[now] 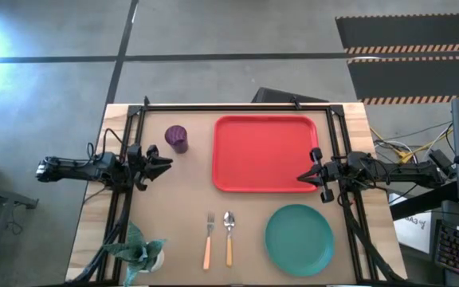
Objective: Pick and place plate/cup/fork/spoon on tray
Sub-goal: Put the violet glass on the top left side of the red tray
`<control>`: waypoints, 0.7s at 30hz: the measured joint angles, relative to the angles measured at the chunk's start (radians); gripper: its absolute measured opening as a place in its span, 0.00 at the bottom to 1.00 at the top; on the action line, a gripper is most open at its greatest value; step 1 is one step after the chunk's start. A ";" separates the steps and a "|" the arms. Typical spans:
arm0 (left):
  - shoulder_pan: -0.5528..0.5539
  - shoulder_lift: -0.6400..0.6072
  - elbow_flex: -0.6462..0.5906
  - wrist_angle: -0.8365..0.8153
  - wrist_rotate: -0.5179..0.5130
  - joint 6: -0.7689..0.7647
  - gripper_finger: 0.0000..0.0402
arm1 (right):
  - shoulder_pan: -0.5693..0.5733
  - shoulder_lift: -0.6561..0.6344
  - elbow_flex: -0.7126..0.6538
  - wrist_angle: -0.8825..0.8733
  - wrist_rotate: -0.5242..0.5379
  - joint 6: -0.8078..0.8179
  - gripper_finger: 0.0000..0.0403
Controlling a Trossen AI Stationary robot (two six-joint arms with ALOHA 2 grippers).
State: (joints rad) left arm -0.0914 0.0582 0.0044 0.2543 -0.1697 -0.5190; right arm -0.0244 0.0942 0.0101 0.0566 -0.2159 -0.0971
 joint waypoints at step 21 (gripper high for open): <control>0.000 0.376 0.447 -0.410 0.070 0.166 0.32 | 0.000 0.000 0.000 0.000 0.000 0.000 0.02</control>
State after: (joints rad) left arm -0.0914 0.4342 0.4513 -0.1561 -0.1000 -0.3528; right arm -0.0246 0.0944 0.0104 0.0566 -0.2157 -0.0971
